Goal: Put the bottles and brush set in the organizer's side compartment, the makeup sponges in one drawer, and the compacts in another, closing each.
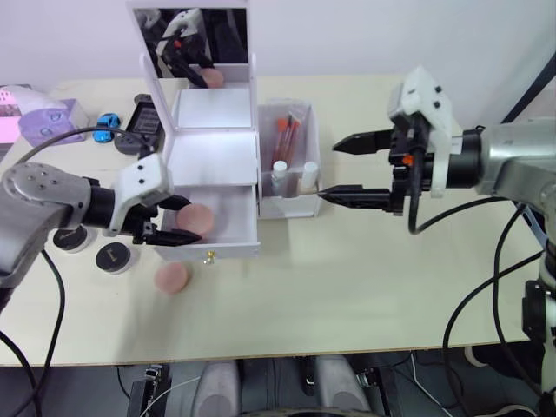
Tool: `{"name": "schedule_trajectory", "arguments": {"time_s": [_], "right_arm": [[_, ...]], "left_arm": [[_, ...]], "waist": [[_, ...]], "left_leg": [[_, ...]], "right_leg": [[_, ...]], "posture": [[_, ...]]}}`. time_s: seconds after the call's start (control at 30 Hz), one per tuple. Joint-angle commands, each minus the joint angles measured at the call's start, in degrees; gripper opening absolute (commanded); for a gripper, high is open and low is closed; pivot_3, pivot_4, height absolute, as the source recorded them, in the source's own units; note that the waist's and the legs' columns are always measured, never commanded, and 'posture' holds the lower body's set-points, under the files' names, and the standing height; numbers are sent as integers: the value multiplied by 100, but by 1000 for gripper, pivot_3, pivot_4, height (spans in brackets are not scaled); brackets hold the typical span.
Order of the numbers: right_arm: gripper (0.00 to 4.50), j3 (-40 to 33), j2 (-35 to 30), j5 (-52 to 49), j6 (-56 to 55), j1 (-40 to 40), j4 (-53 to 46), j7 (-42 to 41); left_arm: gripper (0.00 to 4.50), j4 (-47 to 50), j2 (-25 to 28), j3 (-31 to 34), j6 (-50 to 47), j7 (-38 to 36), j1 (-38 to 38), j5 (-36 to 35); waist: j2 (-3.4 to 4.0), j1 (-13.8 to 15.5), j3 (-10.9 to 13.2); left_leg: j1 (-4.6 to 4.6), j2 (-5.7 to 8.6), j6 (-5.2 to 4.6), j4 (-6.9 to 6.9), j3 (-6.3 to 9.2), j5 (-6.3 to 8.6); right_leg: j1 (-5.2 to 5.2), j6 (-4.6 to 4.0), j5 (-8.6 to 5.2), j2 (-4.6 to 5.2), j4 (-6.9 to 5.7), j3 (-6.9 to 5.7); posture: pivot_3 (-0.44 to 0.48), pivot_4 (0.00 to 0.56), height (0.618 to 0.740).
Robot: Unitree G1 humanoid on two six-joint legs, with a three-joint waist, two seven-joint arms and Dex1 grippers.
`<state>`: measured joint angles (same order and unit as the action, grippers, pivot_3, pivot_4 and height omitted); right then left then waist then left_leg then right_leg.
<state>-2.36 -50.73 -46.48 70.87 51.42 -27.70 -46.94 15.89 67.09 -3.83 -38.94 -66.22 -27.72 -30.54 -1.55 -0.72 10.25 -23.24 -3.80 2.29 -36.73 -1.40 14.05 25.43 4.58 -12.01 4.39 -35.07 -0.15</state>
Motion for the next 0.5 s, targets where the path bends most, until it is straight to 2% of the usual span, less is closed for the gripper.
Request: {"name": "schedule_trajectory", "arguments": {"time_s": [0.03, 0.27, 0.33, 0.4, 0.5], "right_arm": [[4500, -70, -109, -21, -120, 116, -12, -33], [4500, -14, -147, 35, -208, 141, 59, -60], [4500, -3, -166, 43, -236, 141, 87, -82], [4500, 9, -174, 47, -260, 138, 108, -100], [4500, 32, -173, 55, -281, 139, 136, -106]], "left_arm": [[2691, 109, -51, 146, 9, 21, -21, 96], [2691, 52, -140, 189, -15, 0, -60, 188], [3737, 7, -141, 214, -33, -31, -121, 172], [4452, -43, -158, 231, -33, -32, -210, 190], [4452, -74, -186, 391, -106, -162, -366, -18]], "waist": [[0, -2, 0], [0, -5, 0], [0, -3, 0], [0, -2, 0], [0, -2, 0]], "left_leg": [[0, 0, -1, -9, 2, 0], [-1, 0, -1, -35, 3, 0], [-1, 0, -1, -33, 3, 0], [-1, 0, -1, -30, 4, 1], [-3, 0, -2, -29, 4, 1]], "right_leg": [[-1, 0, 0, 0, -6, -1], [-10, -3, 2, 2, -11, 1], [-10, -4, 2, 2, -11, 1], [-9, -3, 2, 1, -12, 1], [-8, -2, 2, 1, -11, 1]], "posture": [[0, 150, 729], [0, 150, 729], [0, 150, 729], [0, 150, 729], [0, 150, 729]]}}
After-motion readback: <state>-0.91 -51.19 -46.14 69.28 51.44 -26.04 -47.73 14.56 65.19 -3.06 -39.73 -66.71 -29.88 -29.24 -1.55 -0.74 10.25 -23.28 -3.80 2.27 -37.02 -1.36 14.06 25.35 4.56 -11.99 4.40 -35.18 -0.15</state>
